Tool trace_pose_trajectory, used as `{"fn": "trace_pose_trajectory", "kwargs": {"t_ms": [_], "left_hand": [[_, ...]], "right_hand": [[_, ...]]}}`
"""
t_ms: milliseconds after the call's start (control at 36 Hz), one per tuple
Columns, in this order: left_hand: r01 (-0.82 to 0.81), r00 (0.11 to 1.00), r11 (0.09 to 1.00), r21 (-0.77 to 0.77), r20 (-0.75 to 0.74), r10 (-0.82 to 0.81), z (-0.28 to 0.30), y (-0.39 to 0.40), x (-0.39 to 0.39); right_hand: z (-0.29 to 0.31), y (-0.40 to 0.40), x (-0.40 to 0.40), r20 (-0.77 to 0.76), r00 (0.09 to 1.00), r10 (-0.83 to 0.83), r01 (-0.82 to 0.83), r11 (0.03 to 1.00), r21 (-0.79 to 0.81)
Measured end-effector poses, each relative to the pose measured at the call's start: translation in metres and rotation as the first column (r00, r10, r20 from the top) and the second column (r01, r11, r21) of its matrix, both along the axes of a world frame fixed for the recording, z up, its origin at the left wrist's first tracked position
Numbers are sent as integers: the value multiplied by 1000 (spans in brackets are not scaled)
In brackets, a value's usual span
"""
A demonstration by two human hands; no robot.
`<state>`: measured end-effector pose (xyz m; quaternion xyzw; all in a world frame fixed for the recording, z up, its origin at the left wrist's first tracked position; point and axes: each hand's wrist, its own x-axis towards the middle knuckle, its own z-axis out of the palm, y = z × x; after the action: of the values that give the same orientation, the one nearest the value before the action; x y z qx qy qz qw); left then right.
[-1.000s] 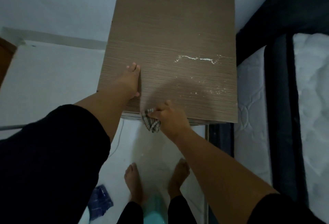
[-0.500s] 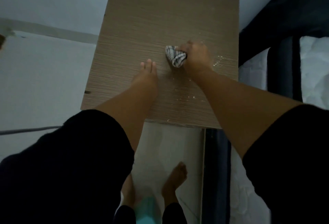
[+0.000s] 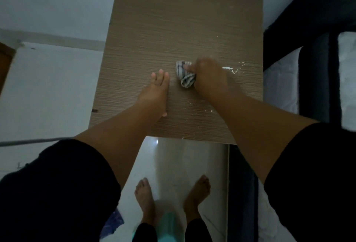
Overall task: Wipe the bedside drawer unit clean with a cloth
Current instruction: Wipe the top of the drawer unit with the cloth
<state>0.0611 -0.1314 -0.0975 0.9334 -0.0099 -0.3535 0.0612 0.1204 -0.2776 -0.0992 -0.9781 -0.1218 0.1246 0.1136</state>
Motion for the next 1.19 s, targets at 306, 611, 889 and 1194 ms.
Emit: {"fn": "trace_pose_trajectory", "kwargs": {"t_ms": [306,611,889,1194], "left_hand": [[10,1000,999,34,-13,-10,4,-4,2],[-9,1000,1000,-5,12,9,9,-15,-17],[36,998,994,-102,46,-31,10,-63,0],[70,997,996,-55,29,-69,0,-70,5]], "right_hand": [[5,-15,-112,-105,981,163,-164,987,1],[26,-25,-161,-42,936,349,-344,934,96],[36,-62,-78,112,986,124,-131,990,53],[15,-78,30,12,989,-144,145,989,-42]]}}
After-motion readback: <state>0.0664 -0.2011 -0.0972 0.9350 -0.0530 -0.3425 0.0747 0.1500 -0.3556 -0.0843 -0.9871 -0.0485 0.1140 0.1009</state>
